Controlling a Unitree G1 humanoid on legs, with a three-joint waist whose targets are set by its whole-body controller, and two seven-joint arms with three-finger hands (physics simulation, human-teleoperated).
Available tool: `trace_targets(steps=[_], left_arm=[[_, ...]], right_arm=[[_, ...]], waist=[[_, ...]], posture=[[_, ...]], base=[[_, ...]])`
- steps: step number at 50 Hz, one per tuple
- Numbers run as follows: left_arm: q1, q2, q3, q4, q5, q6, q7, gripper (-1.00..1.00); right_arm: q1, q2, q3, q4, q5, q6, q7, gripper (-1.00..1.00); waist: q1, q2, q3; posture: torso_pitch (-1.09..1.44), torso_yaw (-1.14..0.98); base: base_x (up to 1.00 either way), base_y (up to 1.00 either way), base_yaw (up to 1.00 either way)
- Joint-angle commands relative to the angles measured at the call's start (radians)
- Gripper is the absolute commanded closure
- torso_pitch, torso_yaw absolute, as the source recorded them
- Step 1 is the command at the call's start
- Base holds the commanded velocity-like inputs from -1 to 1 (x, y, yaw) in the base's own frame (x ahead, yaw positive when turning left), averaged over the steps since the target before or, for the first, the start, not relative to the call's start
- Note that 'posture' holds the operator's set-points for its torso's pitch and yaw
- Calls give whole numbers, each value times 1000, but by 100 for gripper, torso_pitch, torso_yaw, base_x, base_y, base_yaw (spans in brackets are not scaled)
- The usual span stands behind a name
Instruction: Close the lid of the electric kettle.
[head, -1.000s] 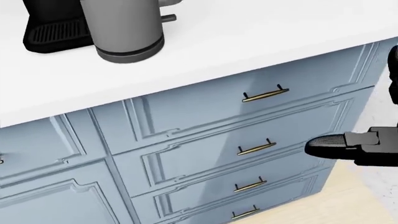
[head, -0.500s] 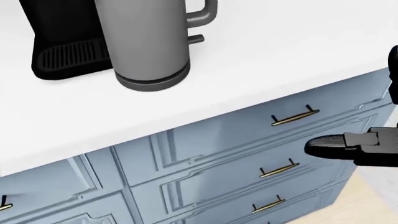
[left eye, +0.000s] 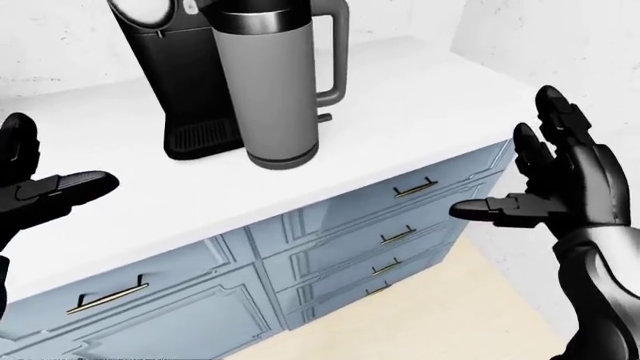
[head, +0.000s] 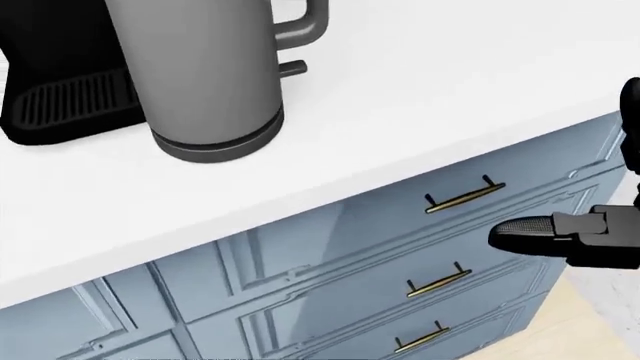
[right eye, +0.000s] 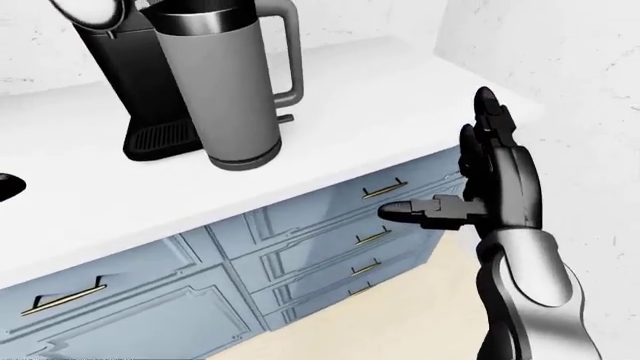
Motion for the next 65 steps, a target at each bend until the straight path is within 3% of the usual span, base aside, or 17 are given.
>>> trace_targets(steps=[1, 8, 19, 20, 23, 27, 29, 31, 34, 38, 40, 42, 44, 47, 49, 50, 65], left_arm=[[-18, 22, 21, -22, 0, -27, -2, -100], [-18, 24, 21, -24, -4, -26, 1, -100], [-21, 25, 19, -22, -3, -24, 3, -100], [-21, 24, 19, -22, -3, -25, 2, -100], [-21, 24, 17, -22, -1, -26, 2, -100], [-21, 21, 13, -22, 2, -27, 1, -100], [-21, 21, 13, -22, 3, -26, 1, -100], [-22, 20, 13, -22, 3, -26, 1, -100], [-22, 22, 15, -25, -1, -22, 3, -100], [-22, 23, 17, -25, -1, -22, 2, -100], [-23, 23, 17, -25, -3, -22, 3, -100], [-22, 24, 17, -26, -4, -22, 4, -100], [-19, 22, 16, -24, 2, -27, -1, -100], [-18, 23, 19, -22, 3, -27, -4, -100], [-19, 22, 18, -21, 4, -28, -4, -100], [-18, 21, 16, -22, 6, -29, -5, -100], [-20, 13, 11, -23, 17, -29, -14, -100]], right_arm=[[-28, 12, -28, -33, 35, -28, -9, -100], [-27, -1, -42, -34, 94, -34, -57, -100], [1, -33, -21, -20, 100, -70, -84, -100], [1, -31, -19, -17, 97, -74, -83, -100], [0, -30, -13, -19, 87, -70, -81, -100], [2, -24, -9, -16, 80, -75, -77, -100], [3, -21, -8, -12, 77, -79, -74, -100], [2, -18, -8, -16, 77, -73, -73, -100], [2, -18, -8, -18, 74, -71, -71, -100], [-7, -21, -9, -25, 74, -62, -68, -100], [-9, -17, -14, -26, 77, -59, -68, -100], [-7, -23, -3, -17, 60, -60, -75, -100], [-5, -28, 12, -13, 37, -60, -75, -100], [-7, -19, 9, -5, 27, -61, -70, -100], [-15, -19, 6, -9, 25, -47, -72, -100], [-15, -15, 3, -6, 23, -49, -74, -100], [-26, -16, 8, 3, 16, -27, -73, -100]], waist=[[-1, 3, -18], [-2, 3, -14], [5, -2, -10], [15, 0, -26], [18, -17, -11], [25, -63, -7], [32, -50, -19], [40, -64, -18], [41, -48, -16], [35, -7, -5], [34, 25, -11], [11, 83, -22], [3, 46, 3], [-3, 4, -5], [6, -40, -13], [8, -21, -5], [12, -6, -23]], posture=[[0, 0], [0, 0], [0, 0], [0, 0], [0, 0], [0, 0], [0, 0], [0, 0], [0, 0], [0, 0], [0, 0], [0, 0], [0, 0], [0, 0], [0, 0], [0, 0], [0, 0]], base=[[0, 0, 0], [0, 0, 0], [0, 0, 0], [0, 0, 28], [0, 0, 40], [0, 0, 76], [0, 0, 100], [0, 0, 100], [0, 0, 100], [0, 0, 100], [0, 0, 100], [0, 0, 32], [0, 0, 0], [0, 0, 0], [0, 0, 0], [0, 0, 0], [0, 0, 0]])
